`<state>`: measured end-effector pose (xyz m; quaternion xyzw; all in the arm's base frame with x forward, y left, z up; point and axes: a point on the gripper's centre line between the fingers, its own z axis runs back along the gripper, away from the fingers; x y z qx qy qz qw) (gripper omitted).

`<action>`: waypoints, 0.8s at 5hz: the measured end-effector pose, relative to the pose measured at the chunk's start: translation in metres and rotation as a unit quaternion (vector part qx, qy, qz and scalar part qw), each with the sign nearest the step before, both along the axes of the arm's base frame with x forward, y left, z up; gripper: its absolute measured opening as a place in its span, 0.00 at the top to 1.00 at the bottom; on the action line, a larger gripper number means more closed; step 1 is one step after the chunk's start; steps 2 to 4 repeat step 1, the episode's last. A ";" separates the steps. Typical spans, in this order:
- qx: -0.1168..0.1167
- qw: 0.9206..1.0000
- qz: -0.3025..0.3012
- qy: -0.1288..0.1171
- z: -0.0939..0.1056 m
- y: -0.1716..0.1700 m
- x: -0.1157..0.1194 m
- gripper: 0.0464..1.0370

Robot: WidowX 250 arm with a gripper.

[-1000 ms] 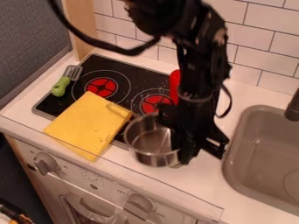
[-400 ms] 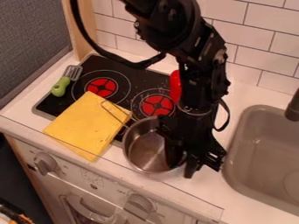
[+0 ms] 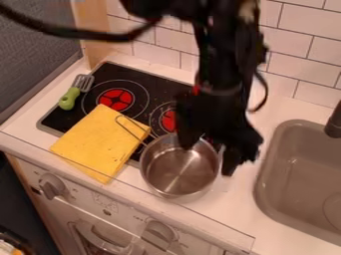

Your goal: Move the silver pot to the bottom right of the burner

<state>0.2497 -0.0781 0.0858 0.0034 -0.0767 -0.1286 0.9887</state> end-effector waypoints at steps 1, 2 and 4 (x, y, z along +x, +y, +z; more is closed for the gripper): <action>-0.010 1.000 0.025 0.009 -0.001 0.008 0.001 0.03; -0.010 1.000 0.025 0.009 -0.001 0.008 0.001 0.03; -0.010 1.000 0.025 0.009 -0.001 0.008 0.001 0.03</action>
